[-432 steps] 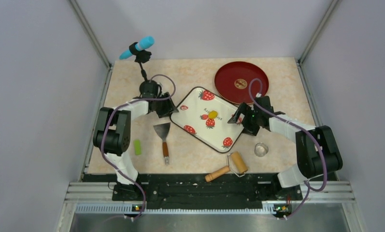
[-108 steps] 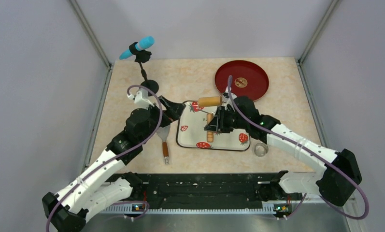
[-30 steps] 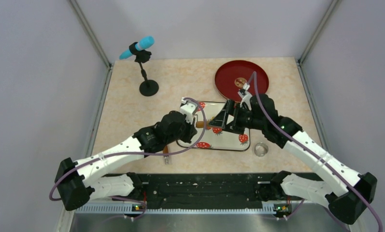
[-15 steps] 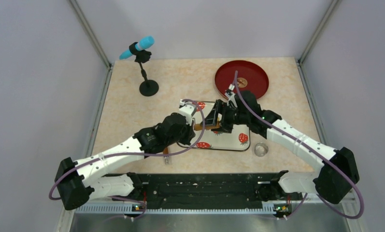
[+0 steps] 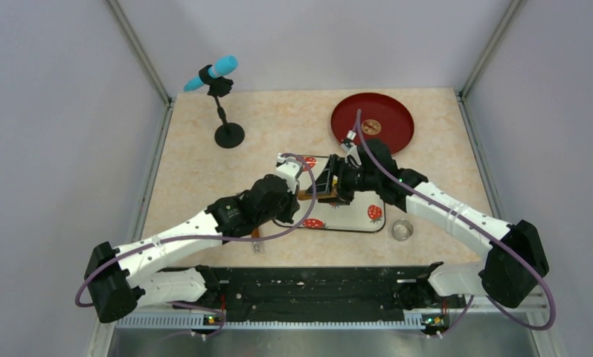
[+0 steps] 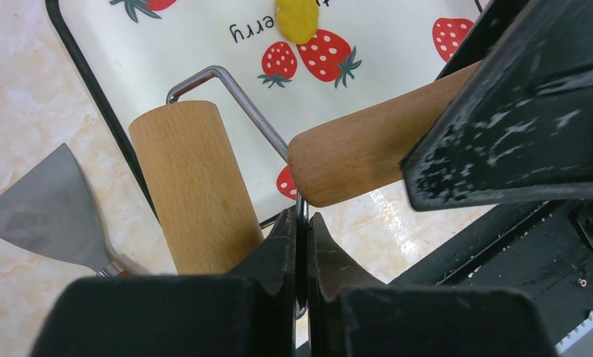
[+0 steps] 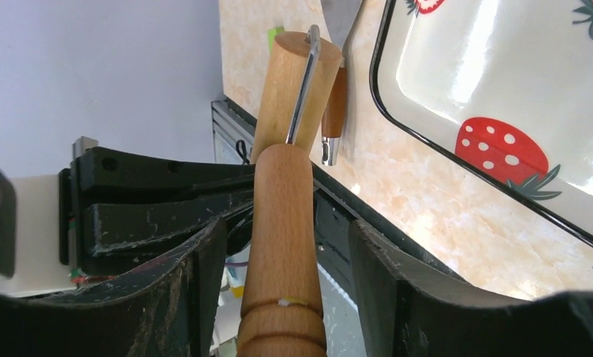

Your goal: Roll out the dumpling wrappers from the dough

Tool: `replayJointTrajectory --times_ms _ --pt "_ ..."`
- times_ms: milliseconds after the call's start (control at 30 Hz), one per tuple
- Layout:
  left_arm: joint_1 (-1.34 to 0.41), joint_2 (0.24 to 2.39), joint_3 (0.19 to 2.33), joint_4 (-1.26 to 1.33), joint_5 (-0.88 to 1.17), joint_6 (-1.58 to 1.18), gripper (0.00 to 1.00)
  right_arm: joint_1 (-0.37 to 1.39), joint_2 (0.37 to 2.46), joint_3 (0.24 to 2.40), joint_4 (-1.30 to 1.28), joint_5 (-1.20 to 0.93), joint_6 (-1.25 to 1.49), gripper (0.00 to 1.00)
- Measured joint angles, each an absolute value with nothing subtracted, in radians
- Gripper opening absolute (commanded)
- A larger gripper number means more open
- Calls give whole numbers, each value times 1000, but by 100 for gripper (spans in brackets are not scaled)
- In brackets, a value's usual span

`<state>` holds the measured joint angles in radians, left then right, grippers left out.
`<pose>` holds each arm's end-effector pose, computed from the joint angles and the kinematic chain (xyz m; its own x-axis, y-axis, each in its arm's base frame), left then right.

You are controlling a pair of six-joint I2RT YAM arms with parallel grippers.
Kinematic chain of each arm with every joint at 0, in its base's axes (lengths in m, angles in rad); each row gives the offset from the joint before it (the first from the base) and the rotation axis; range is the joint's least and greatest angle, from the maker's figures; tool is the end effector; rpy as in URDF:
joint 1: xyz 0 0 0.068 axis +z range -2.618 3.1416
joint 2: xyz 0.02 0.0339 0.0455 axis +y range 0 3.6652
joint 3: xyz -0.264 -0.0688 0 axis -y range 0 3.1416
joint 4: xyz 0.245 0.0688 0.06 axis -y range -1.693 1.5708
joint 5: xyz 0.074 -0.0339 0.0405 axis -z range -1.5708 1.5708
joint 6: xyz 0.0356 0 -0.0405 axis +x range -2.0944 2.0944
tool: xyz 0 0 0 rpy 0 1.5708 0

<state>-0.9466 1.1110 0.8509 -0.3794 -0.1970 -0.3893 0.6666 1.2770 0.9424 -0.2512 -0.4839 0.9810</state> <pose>0.1473 -0.1926 0.2801 -0.5899 0.1821 -0.7867 0.5189 0.8320 -0.1965 0.2119 0.1877 0.2841 -0.9497 0.1888 -0.2497 -0.1128 0.5377 0.8356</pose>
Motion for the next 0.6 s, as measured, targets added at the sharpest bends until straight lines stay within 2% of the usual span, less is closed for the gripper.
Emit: replayJointTrajectory --times_ms 200,300,433,600 --pt "-954 1120 851 -402 -215 -382 0 682 1317 942 -251 -495 982 52" --pt "-962 1127 851 -407 -220 -379 0 686 1318 942 -250 -496 983 55" --pt "-971 1133 851 -409 -228 -376 0 686 1318 942 -247 -499 992 63" --pt "-977 1135 851 -413 -234 -375 0 687 1318 942 -244 -501 998 62"
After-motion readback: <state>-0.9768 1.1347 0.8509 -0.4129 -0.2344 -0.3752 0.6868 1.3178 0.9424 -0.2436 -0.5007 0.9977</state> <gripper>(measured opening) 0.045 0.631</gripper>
